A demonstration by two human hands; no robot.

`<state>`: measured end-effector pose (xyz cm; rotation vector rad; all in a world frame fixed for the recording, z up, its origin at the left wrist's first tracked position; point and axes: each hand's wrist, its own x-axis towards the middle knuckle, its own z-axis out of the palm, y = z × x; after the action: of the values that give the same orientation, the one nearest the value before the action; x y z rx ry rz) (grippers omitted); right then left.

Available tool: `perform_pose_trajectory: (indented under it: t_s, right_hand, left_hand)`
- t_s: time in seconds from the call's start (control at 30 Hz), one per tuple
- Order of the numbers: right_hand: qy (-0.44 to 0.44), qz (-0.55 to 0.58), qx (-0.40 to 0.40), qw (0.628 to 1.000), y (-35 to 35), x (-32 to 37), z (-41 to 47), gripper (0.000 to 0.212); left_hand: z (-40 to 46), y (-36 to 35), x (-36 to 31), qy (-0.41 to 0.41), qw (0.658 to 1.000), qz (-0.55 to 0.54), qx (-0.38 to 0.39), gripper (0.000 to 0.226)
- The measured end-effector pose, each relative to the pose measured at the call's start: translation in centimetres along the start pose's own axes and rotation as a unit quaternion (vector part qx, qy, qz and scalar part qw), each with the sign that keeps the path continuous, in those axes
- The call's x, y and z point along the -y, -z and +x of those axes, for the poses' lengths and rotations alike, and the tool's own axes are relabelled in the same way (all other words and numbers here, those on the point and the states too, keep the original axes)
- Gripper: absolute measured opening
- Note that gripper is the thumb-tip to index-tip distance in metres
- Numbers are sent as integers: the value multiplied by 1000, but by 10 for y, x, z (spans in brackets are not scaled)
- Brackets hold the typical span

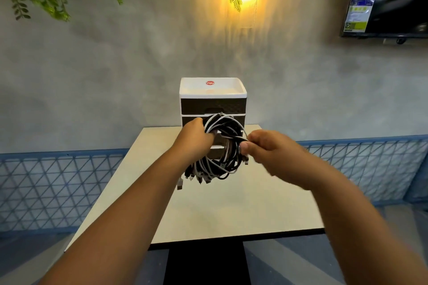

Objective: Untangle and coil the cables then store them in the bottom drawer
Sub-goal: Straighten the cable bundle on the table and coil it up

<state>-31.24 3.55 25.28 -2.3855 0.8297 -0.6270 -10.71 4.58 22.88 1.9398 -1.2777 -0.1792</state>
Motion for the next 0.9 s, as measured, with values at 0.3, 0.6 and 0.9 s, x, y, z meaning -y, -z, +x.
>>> perform_pose_trajectory:
  t_s: [0.3, 0.6, 0.9]
  right_hand:
    - [127, -271, -56, 952, 75, -43, 5, 16]
    - [189, -249, -190, 931, 31, -76, 32, 10]
    - [44, 394, -66, 916, -9, -65, 27, 40]
  left_hand:
    - [-19, 42, -6, -32, 953, -200, 226, 14]
    - [-19, 43, -18, -25, 913, -304, 271, 18]
    - [-24, 36, -27, -29, 899, -339, 277, 39]
